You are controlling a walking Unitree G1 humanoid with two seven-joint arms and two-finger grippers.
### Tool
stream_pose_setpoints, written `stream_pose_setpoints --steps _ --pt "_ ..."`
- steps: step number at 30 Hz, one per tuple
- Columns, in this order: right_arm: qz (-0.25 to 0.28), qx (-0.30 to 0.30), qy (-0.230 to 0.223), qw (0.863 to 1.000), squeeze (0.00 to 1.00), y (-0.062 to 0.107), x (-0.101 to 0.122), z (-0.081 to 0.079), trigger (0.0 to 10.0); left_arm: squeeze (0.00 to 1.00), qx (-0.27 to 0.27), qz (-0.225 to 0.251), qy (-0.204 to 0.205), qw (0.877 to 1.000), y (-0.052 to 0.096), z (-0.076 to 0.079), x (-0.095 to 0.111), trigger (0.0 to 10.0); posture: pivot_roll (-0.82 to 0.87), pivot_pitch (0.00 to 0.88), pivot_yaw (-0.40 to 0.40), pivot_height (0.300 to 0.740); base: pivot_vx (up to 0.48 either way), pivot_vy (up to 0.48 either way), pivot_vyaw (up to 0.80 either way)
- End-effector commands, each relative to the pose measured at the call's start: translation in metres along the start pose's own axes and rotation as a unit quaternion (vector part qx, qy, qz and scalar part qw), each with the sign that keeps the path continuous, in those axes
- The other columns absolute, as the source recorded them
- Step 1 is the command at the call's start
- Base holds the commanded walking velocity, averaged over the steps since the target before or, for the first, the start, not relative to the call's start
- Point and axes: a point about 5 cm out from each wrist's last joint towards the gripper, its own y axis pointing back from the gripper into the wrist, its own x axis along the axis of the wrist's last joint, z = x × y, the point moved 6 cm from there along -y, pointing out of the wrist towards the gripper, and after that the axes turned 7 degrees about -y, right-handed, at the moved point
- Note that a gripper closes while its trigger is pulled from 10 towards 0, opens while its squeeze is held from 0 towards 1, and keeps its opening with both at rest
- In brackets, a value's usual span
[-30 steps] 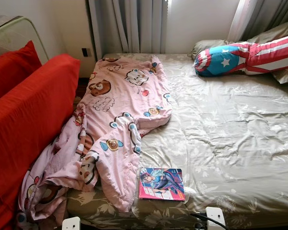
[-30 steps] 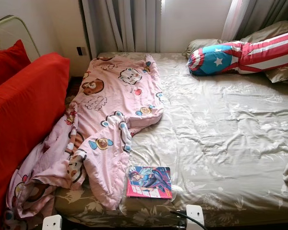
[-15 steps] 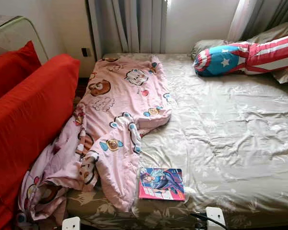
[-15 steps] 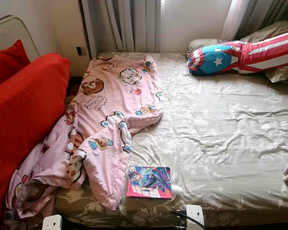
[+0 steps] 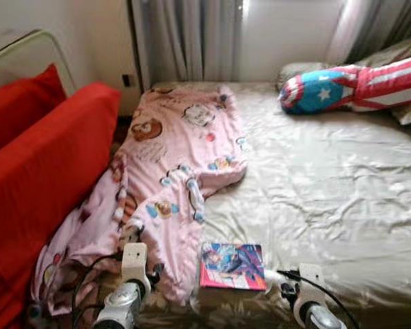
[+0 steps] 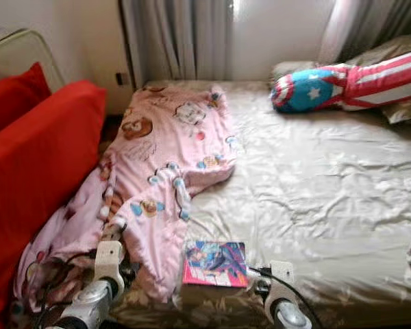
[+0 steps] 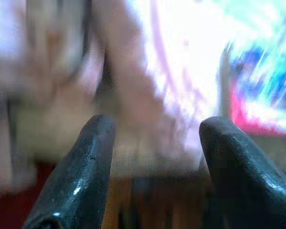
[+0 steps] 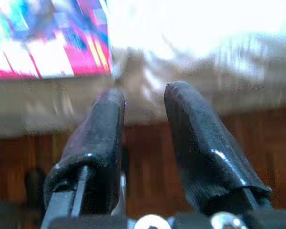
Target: Clean up the room
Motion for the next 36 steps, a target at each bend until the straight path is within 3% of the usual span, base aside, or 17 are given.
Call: stream_pose_setpoints --steps 1,16,36 --pt "-0.005 0.001 -0.005 1.0 0.0 0.0 -0.002 -0.002 10.0 0.0 -0.001 -0.029 -0.004 1.0 0.003 0.0 -0.018 10.0 0.03 0.0 -0.036 0.74 0.0 0.0 0.0" --pt "0.011 -0.001 -0.02 1.0 0.0 -0.001 0.004 -0.002 10.0 0.0 0.001 -0.021 -0.001 1.0 0.002 -0.001 -0.012 10.0 0.03 0.0 -0.038 0.74 0.0 0.0 0.0" --pt "0.176 0.036 -0.029 0.983 0.0 0.009 0.056 -0.009 10.0 0.0 0.0 0.142 0.052 0.988 0.008 0.001 0.036 10.0 0.02 0.0 -0.055 0.74 0.0 0.0 0.0"
